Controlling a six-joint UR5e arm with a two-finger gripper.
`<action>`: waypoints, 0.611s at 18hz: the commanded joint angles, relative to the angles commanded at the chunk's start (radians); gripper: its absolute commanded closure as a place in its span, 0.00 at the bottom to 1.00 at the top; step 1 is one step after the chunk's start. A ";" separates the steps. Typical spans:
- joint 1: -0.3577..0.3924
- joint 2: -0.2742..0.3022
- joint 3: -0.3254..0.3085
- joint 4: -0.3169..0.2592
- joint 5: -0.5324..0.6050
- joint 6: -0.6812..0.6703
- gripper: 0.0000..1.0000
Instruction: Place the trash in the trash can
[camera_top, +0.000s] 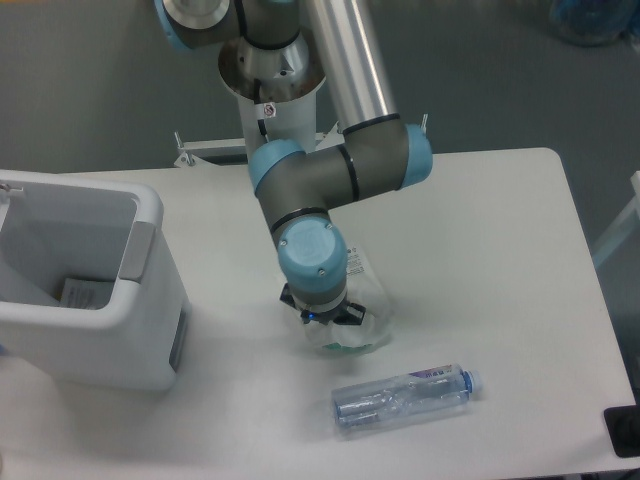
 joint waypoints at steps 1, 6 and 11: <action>0.012 -0.008 0.020 0.002 0.003 0.002 0.32; 0.064 -0.052 0.063 0.006 0.009 0.023 0.20; 0.086 -0.094 0.089 0.009 0.057 0.049 0.22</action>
